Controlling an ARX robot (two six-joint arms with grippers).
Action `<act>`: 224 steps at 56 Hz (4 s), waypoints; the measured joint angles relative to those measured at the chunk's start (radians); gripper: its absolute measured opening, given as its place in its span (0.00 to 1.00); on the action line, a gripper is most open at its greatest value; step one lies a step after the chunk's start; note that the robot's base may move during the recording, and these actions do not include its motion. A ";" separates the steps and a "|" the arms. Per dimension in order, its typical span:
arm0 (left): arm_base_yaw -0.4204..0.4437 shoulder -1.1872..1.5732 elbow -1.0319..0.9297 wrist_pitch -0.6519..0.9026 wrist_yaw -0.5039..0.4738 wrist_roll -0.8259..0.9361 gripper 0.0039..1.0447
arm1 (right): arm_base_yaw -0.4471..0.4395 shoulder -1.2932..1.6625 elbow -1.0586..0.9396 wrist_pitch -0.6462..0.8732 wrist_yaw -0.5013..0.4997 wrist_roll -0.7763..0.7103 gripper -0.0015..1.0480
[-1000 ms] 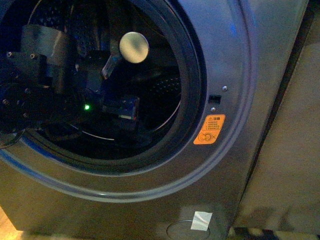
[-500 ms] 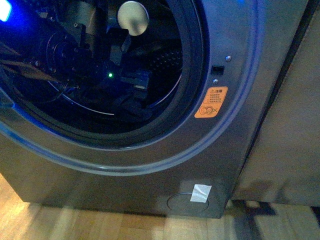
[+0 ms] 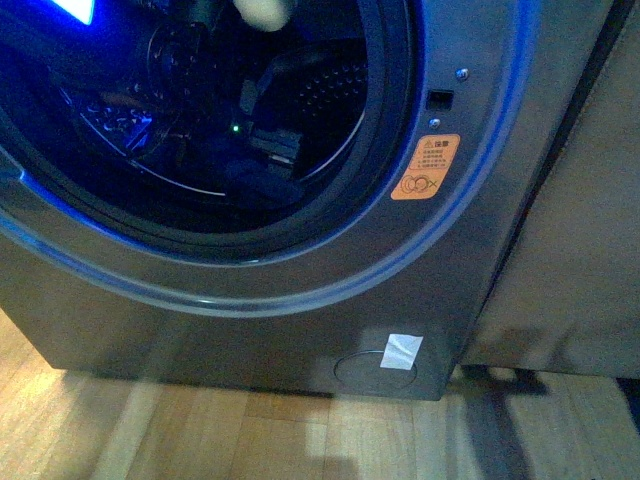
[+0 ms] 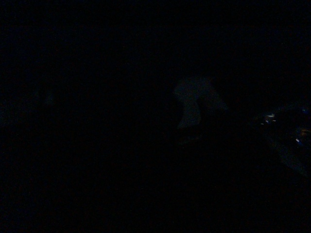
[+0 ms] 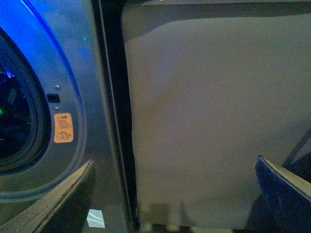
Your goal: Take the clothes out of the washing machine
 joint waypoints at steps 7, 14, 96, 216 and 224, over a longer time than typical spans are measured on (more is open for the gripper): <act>0.010 0.042 0.074 -0.064 -0.024 -0.011 0.94 | 0.000 0.000 0.000 0.000 0.000 0.000 0.93; 0.020 0.097 0.170 -0.180 -0.061 -0.068 0.94 | 0.000 0.000 0.000 0.000 0.000 0.000 0.93; 0.011 -0.144 -0.155 0.093 0.047 -0.150 0.05 | 0.000 0.000 0.000 0.000 0.000 0.000 0.93; -0.330 -1.104 -0.244 0.024 0.334 0.018 0.05 | 0.000 0.000 0.000 0.000 0.000 0.000 0.93; -0.413 -1.022 -0.038 -0.084 0.317 0.050 0.05 | 0.000 0.000 0.000 0.000 0.000 0.000 0.93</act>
